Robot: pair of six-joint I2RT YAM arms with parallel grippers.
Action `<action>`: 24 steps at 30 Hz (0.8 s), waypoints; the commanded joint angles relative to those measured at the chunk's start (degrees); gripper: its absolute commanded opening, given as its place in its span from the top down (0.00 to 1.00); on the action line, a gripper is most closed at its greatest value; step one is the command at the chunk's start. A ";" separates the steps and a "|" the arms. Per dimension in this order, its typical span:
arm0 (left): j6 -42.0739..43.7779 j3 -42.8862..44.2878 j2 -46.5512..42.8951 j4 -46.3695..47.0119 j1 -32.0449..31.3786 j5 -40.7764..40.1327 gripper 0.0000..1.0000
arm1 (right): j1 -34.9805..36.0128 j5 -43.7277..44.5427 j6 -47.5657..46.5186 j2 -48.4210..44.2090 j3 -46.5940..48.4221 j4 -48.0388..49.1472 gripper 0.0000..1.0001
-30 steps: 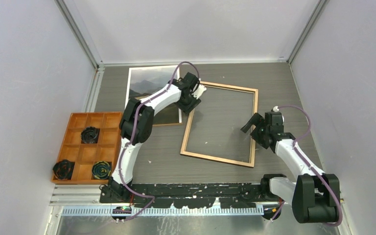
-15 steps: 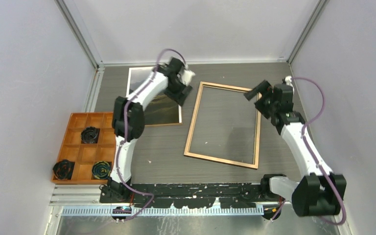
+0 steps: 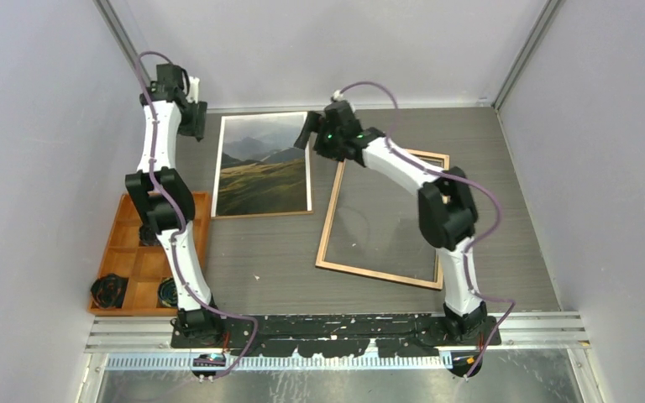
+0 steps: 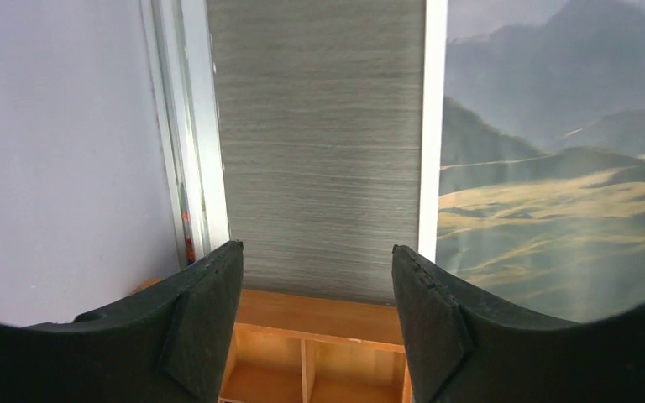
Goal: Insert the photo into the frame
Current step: Adjust the photo frame item at the center of the board.
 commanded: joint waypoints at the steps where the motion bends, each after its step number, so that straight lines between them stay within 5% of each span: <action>1: -0.69 -2.98 3.37 1.82 -1.53 -6.93 0.35 | 2.21 5.60 -1.34 9.54 7.82 -4.89 0.00; 24: 0.90 -19.53 7.51 14.32 -7.39 -13.80 0.33 | 3.89 10.24 5.25 14.10 1.42 -1.42 0.00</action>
